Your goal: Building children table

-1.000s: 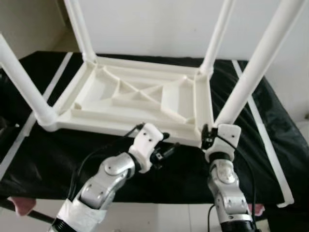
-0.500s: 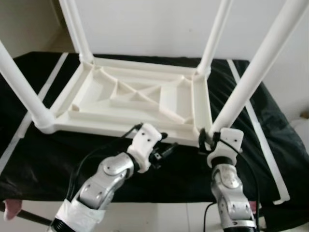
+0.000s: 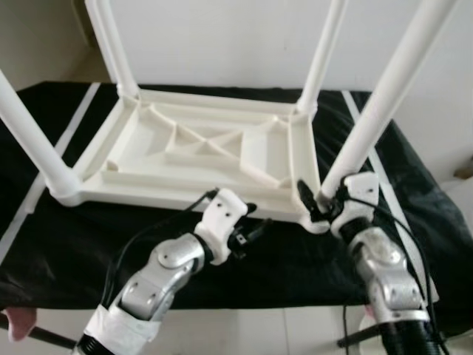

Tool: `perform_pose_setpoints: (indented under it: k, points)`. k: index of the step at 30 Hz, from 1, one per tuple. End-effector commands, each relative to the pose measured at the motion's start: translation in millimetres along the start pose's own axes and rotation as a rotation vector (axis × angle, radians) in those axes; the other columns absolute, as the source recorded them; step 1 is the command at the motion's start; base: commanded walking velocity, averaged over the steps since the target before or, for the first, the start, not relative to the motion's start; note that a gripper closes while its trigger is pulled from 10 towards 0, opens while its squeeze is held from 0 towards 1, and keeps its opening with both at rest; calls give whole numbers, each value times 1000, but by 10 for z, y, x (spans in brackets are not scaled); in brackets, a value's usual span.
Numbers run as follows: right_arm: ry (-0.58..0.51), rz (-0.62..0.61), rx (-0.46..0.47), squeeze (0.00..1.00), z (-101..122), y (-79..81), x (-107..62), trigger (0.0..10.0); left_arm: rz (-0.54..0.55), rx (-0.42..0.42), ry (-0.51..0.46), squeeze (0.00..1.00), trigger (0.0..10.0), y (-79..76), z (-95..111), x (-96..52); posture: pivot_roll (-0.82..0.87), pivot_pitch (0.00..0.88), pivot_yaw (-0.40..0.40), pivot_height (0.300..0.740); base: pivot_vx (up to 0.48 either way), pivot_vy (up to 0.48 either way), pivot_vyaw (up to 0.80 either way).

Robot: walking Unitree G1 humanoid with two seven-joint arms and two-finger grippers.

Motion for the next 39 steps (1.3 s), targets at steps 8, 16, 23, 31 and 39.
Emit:
perform_pose_setpoints:
  k: [8, 16, 23, 31, 39]
  points:
    - [39, 94, 15, 0, -82, 98, 32, 10000, -92, 11, -17, 0, 10000, -94, 51, -27, -109, 128, 4, 740, 0, 0, 0]
    - [64, 167, 3, 0, -121, 74, -8, 0, -95, 12, -15, 0, 10000, -86, 52, -32, -116, 137, 13, 740, 0, 0, 0]
    - [90, 124, 14, 0, -186, -33, -98, 0, -100, 10, -18, 0, 10000, -82, 65, -14, -132, 152, 22, 740, 0, 0, 0]
    - [97, 3, 11, 0, -219, -127, -141, 10000, -100, 10, -18, 0, 10000, -81, 69, -5, -136, 155, 18, 740, 0, 0, 0]
    - [90, -300, 88, 0, -308, -246, -193, 10000, -64, 11, -16, 0, 10000, -18, 58, -13, -130, 163, 9, 740, 0, 0, 0]
Point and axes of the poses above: a point about 5 cm out from each wrist's last joint towards the gripper, its own x axis pointing out of the wrist towards the gripper, its own z axis along the axis of the wrist's last joint, y = z × x, the point moved 6 cm from there along x, pointing out of the wrist towards the gripper, and after that the axes turned 13 degrees about x, right-handed, at the moved point
